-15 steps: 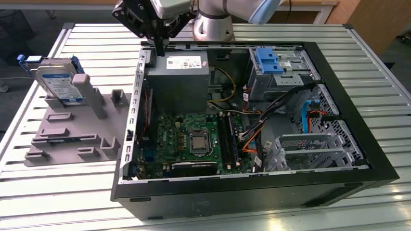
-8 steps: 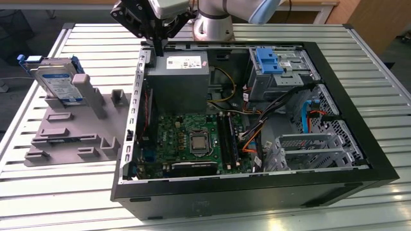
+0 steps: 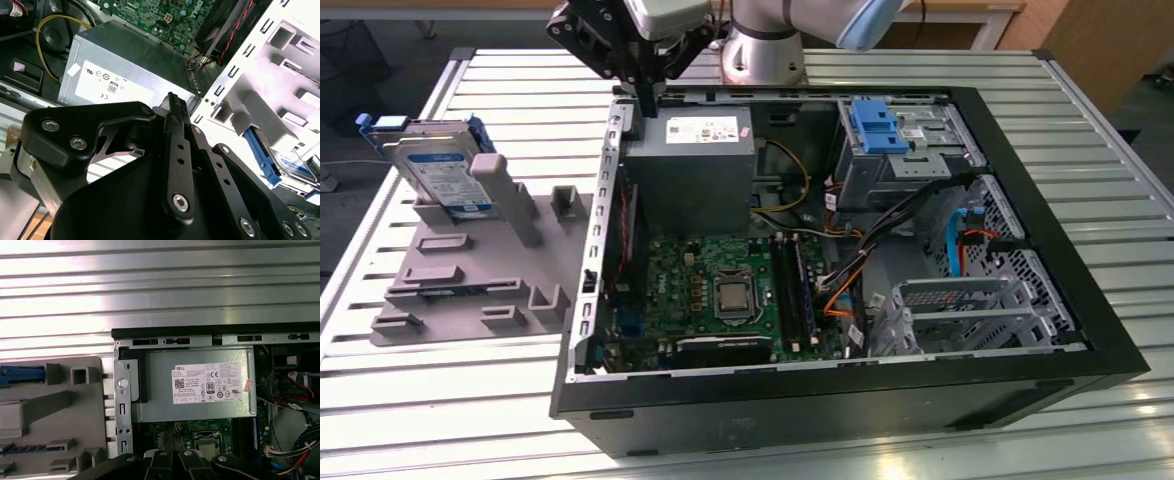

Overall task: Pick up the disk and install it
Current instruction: 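Reach for the disk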

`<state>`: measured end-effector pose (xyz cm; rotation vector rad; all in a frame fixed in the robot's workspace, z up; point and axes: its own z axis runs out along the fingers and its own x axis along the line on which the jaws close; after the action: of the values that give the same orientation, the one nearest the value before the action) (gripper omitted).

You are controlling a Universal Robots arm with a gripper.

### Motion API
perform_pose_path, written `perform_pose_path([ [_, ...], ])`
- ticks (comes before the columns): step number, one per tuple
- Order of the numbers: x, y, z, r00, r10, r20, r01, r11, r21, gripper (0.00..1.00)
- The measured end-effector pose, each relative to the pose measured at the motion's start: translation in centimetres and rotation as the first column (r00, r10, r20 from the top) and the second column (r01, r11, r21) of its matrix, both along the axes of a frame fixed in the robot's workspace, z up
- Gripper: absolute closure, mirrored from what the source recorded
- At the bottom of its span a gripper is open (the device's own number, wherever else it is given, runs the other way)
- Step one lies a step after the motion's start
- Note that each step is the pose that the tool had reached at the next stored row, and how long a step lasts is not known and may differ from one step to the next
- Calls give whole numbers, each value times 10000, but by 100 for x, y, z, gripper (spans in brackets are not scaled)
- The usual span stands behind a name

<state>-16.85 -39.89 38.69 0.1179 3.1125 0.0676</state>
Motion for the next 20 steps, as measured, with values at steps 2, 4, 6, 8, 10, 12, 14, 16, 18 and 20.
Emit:
perform_pose_path([
  [2, -5, 0, -1, 10000, -1, 0, 1, 10000, 0, 89],
  [4, -10, 0, -2, 10000, 0, 0, 0, 10000, 0, 89],
  [6, -15, 0, -2, 10000, -1, 0, 1, 10000, 0, 89],
  [8, -19, 0, -3, 10000, -1, 0, 1, 10000, 0, 89],
  [10, -23, 0, -4, 10000, 0, 0, 0, 10000, 0, 89],
  [12, -29, 0, -5, 10000, -1, 0, 1, 10000, 0, 89],
  [14, -39, 0, -7, 10000, -1, 0, 1, 10000, 1, 89],
  [16, -55, 0, -7, 10000, 0, -1, 0, 10000, -1, 89],
  [18, -95, 0, -8, 10000, 0, 0, 0, 10000, 0, 89],
  [20, -153, 5, -9, 10000, 0, -1, 0, 10000, 0, 89],
])
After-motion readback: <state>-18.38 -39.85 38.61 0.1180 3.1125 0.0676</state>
